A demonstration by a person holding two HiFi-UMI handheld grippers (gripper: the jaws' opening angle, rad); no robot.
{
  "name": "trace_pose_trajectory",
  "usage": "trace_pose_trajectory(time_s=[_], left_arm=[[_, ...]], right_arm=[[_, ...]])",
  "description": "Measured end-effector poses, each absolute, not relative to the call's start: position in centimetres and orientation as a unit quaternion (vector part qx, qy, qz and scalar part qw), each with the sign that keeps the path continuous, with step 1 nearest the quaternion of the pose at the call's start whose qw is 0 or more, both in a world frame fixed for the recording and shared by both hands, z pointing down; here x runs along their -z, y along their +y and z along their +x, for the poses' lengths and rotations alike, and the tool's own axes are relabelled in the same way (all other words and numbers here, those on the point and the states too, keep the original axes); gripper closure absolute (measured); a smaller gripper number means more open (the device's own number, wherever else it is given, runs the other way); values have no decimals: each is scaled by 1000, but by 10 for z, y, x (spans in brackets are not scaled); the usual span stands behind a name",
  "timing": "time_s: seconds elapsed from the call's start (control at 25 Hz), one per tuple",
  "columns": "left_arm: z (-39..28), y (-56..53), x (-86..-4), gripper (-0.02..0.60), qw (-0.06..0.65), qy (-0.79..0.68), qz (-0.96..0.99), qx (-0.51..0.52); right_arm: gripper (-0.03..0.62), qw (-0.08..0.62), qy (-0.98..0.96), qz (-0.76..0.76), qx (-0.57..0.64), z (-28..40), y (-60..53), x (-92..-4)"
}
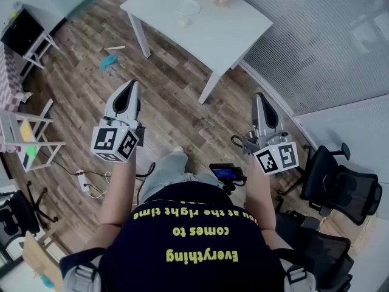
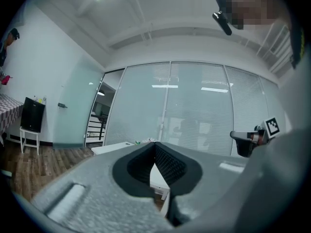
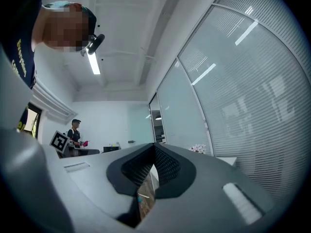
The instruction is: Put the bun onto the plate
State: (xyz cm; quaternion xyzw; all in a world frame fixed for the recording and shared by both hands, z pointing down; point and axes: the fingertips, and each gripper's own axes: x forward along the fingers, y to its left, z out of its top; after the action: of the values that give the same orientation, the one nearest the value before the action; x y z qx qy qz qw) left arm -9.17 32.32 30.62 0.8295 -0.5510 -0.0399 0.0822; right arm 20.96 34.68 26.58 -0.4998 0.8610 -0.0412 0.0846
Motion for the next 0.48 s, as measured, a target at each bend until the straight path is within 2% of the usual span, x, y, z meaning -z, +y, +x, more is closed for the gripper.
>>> trace_pose_trajectory(time_s=[0.48], left_arm=[[-116,261,-322,583,95,-551,828,32]], right_arm=[[589,82,856,-507,57,192,284,-281]])
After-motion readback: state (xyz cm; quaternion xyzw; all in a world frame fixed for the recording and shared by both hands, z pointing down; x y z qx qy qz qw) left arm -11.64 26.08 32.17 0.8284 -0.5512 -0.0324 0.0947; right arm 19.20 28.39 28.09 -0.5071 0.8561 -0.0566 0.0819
